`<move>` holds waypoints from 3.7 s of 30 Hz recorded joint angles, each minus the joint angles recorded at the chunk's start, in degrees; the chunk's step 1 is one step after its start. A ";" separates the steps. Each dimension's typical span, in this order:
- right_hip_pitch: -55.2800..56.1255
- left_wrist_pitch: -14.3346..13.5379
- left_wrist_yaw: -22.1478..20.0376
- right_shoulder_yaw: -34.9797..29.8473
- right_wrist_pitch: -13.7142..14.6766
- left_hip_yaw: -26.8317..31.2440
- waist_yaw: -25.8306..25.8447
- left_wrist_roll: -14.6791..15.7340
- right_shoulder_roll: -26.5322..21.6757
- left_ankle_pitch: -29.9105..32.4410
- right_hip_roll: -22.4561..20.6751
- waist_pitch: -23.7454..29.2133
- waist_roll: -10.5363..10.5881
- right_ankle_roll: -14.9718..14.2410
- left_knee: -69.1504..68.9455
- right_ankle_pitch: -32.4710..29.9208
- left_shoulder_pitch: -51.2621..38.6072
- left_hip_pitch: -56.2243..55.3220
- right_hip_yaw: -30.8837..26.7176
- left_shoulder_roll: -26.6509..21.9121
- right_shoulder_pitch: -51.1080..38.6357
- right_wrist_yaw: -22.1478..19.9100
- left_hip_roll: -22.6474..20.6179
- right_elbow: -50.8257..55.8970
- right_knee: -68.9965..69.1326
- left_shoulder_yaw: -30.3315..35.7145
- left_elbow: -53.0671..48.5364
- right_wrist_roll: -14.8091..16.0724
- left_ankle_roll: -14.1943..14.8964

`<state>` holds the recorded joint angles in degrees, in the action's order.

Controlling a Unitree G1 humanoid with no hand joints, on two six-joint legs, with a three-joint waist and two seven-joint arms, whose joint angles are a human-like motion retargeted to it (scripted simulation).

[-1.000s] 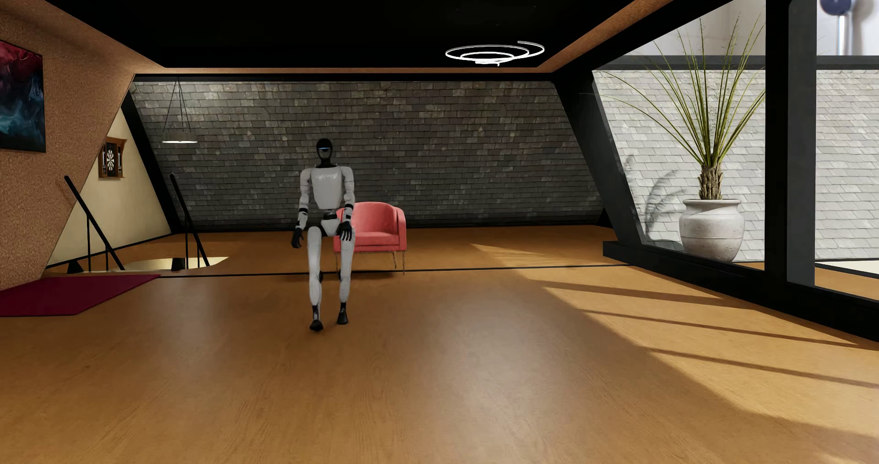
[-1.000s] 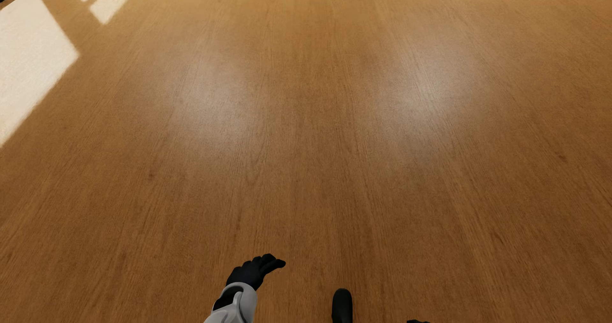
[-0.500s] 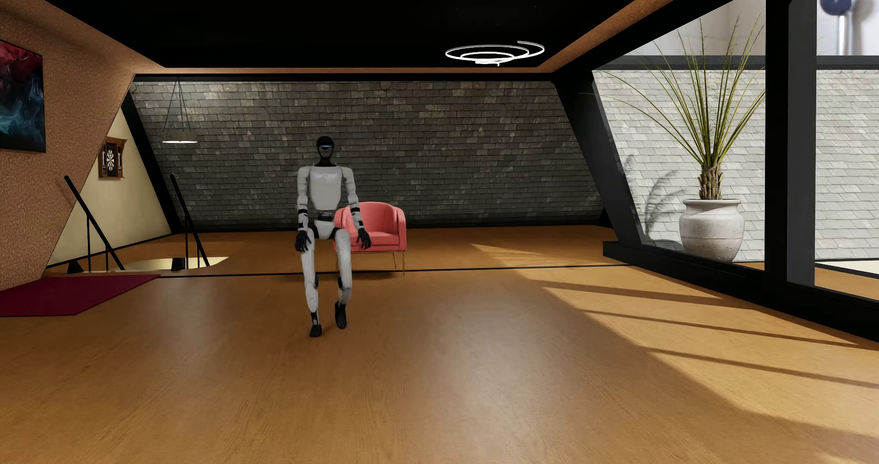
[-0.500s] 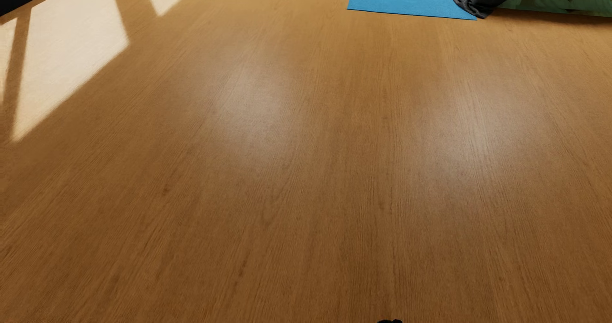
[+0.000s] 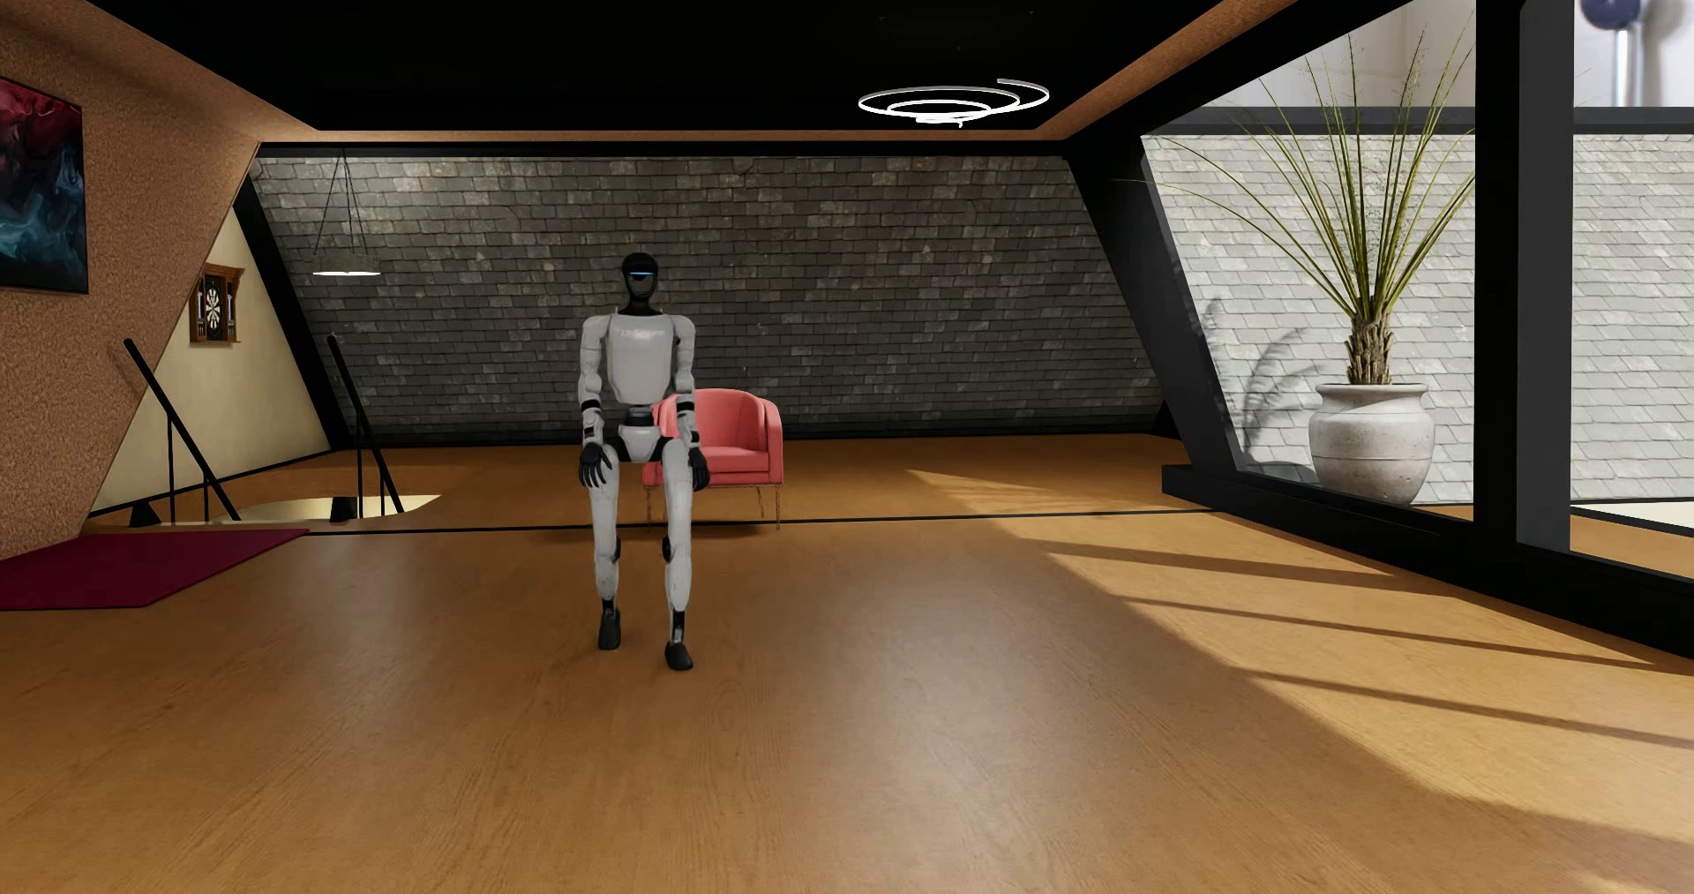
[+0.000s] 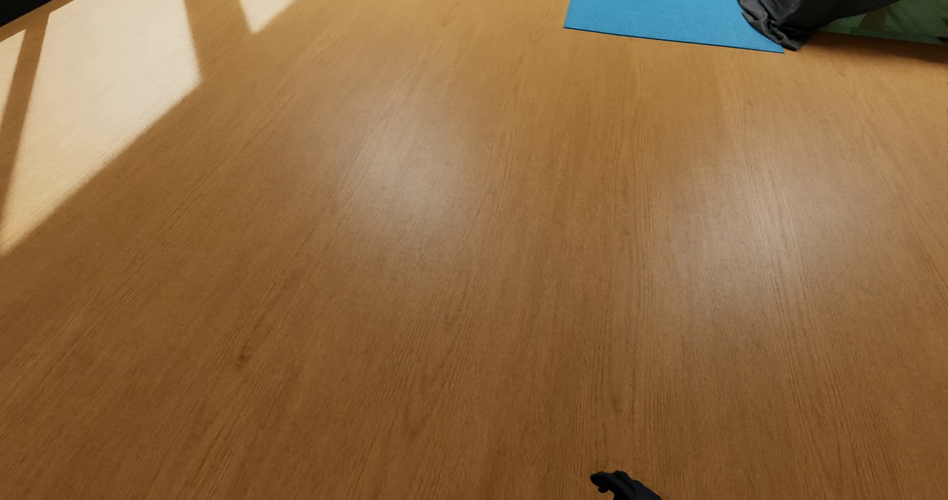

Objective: Approach the armchair

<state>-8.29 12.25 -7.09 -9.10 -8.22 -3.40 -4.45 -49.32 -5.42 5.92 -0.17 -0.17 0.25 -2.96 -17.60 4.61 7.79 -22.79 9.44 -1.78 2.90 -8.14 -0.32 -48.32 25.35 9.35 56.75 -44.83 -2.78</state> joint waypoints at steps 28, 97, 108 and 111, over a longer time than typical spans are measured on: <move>25.57 -9.05 9.36 7.01 1.05 3.34 5.81 -2.82 4.07 15.80 -6.64 -2.12 6.13 5.79 -46.93 1.43 -3.87 12.92 2.62 -11.90 4.43 2.17 7.28 -4.57 -3.57 16.09 -3.83 -5.60 16.18; 9.87 -1.57 0.33 3.34 -0.59 -16.15 1.62 1.05 -6.84 -16.89 35.96 -1.61 2.10 -3.52 -1.79 -5.32 -5.26 14.10 34.85 -1.85 0.85 -0.87 0.11 -0.47 16.51 7.57 0.57 0.04 0.83; 34.98 -16.46 -12.71 0.27 1.69 14.74 4.20 7.79 -2.54 -18.22 3.11 2.28 -2.89 -0.50 -3.45 4.02 -3.12 21.14 -14.12 0.21 3.47 2.25 -15.45 5.52 10.66 -6.65 -21.60 -1.87 -5.21; 37.75 -20.12 -15.01 -1.98 1.46 20.14 2.98 8.65 -4.06 -17.61 -0.13 2.76 -2.79 -4.55 -2.16 -3.00 -3.81 23.64 -8.95 1.25 4.82 3.38 -16.88 4.64 -4.20 -6.11 -25.57 -2.29 -6.87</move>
<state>29.46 -7.87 -22.10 -11.08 -6.76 16.74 -1.47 -40.67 -9.47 -11.70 -0.30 2.59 -2.54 -7.51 -19.76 1.62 3.97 0.85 0.49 -0.53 7.72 -4.76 -17.19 -43.68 21.15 3.24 31.19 -47.12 -9.65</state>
